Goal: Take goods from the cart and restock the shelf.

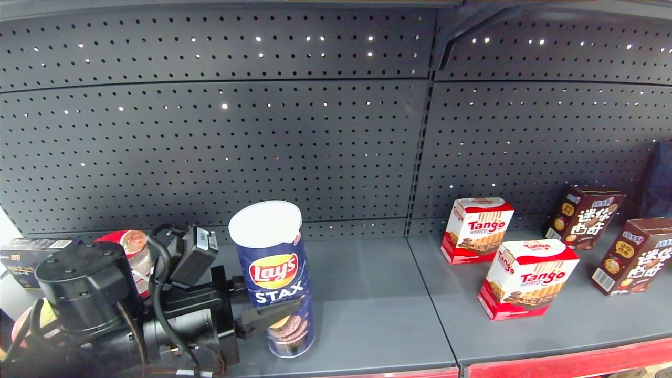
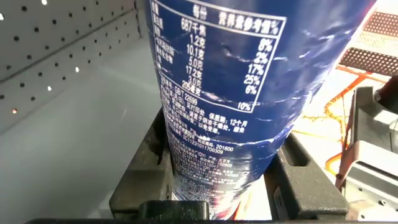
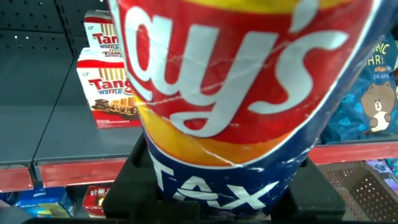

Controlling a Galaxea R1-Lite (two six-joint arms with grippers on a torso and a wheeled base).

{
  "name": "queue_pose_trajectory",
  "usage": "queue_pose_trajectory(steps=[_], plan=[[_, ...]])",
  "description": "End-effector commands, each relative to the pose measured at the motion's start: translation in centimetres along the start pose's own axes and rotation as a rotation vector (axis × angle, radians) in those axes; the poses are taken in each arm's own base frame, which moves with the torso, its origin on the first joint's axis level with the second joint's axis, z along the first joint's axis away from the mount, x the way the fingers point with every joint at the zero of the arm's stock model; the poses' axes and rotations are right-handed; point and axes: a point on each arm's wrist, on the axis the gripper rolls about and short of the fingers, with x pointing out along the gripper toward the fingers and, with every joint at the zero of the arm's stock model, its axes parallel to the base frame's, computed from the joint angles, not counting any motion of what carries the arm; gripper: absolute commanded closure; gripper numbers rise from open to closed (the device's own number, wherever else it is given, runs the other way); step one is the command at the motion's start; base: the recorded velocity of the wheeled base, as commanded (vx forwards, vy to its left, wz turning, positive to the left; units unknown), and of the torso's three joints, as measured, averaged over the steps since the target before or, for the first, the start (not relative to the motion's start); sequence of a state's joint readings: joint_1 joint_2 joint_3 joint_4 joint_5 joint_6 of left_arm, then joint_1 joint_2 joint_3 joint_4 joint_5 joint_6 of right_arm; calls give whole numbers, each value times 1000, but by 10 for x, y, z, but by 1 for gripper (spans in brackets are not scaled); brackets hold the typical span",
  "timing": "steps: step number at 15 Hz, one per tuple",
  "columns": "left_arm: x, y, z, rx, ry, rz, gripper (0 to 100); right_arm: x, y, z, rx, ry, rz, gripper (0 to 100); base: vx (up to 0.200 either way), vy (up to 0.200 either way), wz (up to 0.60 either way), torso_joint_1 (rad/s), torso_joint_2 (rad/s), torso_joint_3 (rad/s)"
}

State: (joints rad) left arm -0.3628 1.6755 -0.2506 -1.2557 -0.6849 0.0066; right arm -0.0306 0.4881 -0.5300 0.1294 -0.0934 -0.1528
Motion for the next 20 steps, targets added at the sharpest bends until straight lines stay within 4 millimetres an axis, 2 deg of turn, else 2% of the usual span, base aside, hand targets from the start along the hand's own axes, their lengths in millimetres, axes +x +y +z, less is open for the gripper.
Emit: queue_pose_trajectory(steps=[1, 7, 20], plan=[[5, 2, -8, -10, 16, 0, 100, -1, 0, 1, 0, -7, -3, 100, 0, 0, 0, 0, 0, 0], [19, 13, -25, -16, 17, 3, 100, -1, 0, 2, -1, -5, -7, 100, 0, 0, 0, 0, 0, 0], [15, 11, -36, -37, 50, 4, 100, -1, 0, 0, 0, -4, -7, 100, 0, 0, 0, 0, 0, 0]])
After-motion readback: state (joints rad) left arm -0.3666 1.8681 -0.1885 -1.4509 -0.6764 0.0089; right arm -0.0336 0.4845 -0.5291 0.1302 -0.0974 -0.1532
